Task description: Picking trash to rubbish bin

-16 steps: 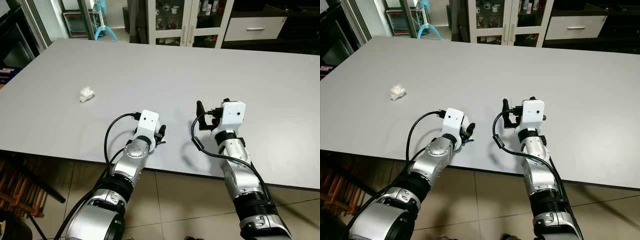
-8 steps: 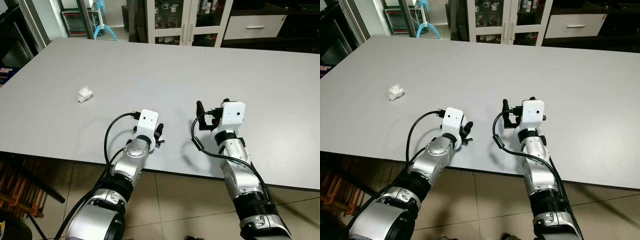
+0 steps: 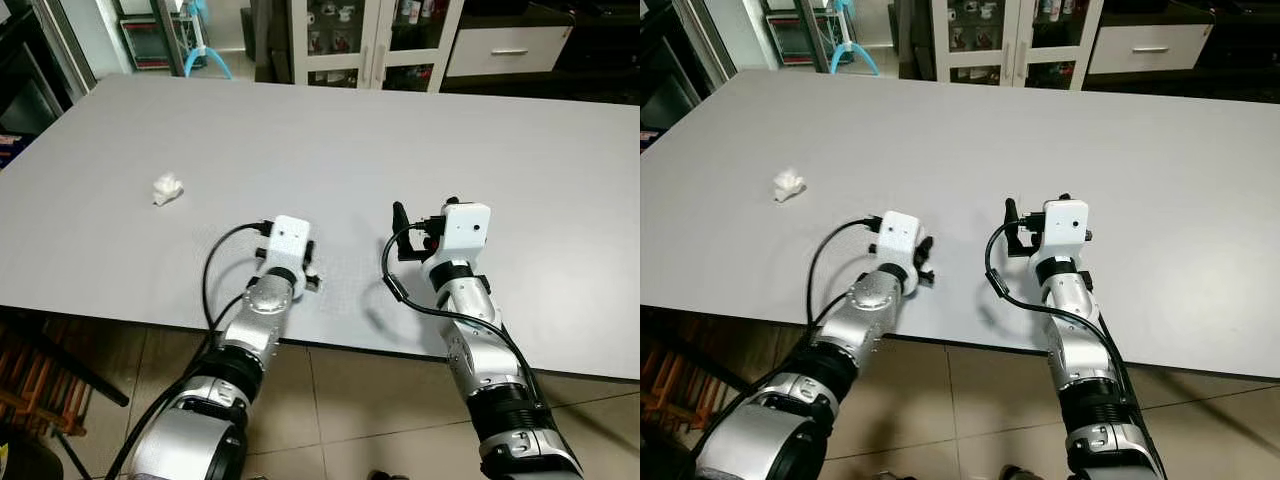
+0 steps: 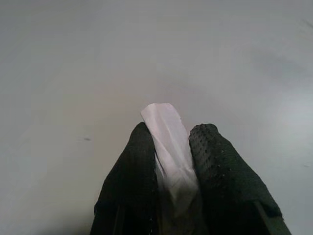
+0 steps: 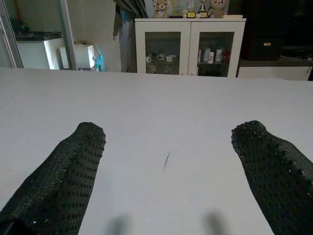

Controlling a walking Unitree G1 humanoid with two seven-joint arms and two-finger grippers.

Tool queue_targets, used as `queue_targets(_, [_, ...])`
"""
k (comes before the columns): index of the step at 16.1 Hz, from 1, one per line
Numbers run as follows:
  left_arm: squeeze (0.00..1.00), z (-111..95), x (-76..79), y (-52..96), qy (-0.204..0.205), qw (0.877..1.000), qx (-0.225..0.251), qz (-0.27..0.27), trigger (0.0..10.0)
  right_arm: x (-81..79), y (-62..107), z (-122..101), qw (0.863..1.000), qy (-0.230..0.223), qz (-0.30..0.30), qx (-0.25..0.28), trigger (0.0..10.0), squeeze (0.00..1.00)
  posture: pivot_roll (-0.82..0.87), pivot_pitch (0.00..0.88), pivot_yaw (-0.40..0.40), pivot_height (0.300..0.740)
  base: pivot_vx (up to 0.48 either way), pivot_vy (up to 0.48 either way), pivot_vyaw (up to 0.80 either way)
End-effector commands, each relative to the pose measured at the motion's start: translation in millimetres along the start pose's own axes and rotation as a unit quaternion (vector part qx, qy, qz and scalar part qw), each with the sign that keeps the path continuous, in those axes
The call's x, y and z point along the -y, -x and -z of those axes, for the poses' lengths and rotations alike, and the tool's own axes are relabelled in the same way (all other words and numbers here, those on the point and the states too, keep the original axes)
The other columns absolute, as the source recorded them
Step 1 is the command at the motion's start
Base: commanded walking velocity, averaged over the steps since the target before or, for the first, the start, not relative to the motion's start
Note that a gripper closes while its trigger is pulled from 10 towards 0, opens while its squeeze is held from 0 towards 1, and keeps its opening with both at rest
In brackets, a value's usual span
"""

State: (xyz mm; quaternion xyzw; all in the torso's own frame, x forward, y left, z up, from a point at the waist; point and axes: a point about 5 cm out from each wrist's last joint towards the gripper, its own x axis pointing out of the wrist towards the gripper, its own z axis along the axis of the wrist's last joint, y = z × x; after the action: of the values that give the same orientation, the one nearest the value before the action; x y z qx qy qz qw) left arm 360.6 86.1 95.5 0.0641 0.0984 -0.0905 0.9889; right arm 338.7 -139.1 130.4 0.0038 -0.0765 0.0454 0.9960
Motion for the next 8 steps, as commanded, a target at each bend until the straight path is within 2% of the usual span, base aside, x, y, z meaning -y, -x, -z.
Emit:
queue_targets(1, [0.0,0.0,-9.7,1.8,0.012,0.999,0.019,-0.03,10.0,-0.6,0.8,0.5,1.0,-0.003,-0.004,-0.002,10.0,0.0,-0.05,0.062,0.031,0.74,0.0,0.0,0.0])
queue_targets(3, [0.0,-16.4,-14.8,2.1,0.034,0.995,0.076,-0.049,10.0,-0.6,0.7,0.5,1.0,-0.003,-0.003,-0.001,10.0,0.0,-0.05,0.058,0.032,0.74,0.0,0.0,0.0])
queue_targets(4, [0.0,-33.5,-20.0,4.6,0.055,0.987,0.137,-0.065,10.0,-0.9,0.7,0.6,1.0,-0.004,-0.003,-0.001,10.0,0.0,-0.05,0.054,0.033,0.74,0.0,0.0,0.0])
queue_targets(5, [0.0,-41.7,-22.6,7.0,0.064,0.981,0.17,-0.072,10.0,-0.9,0.9,0.9,1.0,-0.004,-0.003,-0.001,10.0,0.0,-0.05,0.053,0.033,0.74,0.0,0.0,0.0])
queue_targets(8, [0.0,-49.4,-27.6,12.0,0.063,0.97,0.215,-0.094,10.0,-1.2,1.3,1.3,1.0,-0.004,-0.003,-0.001,10.0,0.0,-0.05,0.05,0.034,0.74,0.0,0.0,0.0])
